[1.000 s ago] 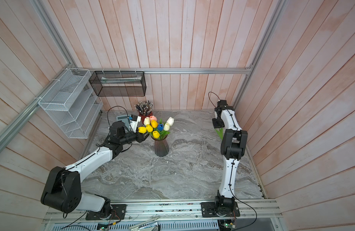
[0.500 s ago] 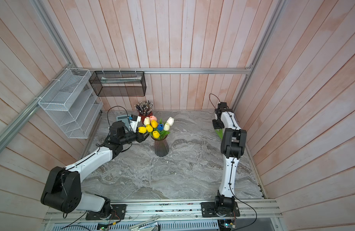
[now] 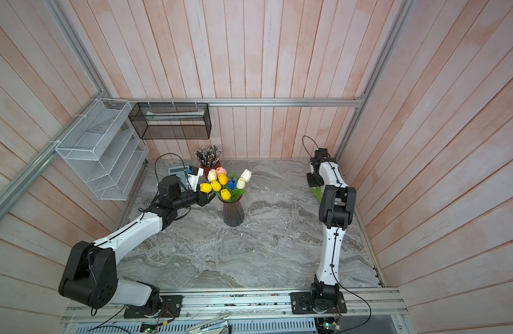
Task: Pick out yellow flowers from the vase
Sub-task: Place the flower at the center of the board, then pick up the flower from the vase.
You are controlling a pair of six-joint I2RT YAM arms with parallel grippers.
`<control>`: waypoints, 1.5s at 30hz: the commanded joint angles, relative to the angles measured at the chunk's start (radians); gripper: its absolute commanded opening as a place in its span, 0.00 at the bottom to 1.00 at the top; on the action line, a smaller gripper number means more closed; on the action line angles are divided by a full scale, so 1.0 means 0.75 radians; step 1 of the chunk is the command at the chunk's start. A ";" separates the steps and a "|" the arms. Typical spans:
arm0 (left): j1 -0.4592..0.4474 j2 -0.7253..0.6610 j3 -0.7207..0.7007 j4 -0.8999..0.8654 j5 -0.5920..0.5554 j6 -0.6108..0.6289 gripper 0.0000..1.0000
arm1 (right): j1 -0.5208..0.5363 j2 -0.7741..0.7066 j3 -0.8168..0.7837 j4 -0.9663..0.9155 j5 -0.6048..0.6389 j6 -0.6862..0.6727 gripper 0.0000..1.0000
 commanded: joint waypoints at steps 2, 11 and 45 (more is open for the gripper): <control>-0.004 -0.003 -0.017 -0.066 -0.004 0.007 0.44 | -0.012 0.011 0.011 -0.017 -0.011 0.023 0.08; -0.004 -0.001 -0.019 -0.060 0.000 0.003 0.44 | -0.018 -0.016 0.023 -0.039 -0.015 0.023 0.16; -0.004 -0.013 0.007 -0.137 -0.031 0.010 0.44 | 0.371 -1.815 -1.760 1.417 -1.023 0.425 0.32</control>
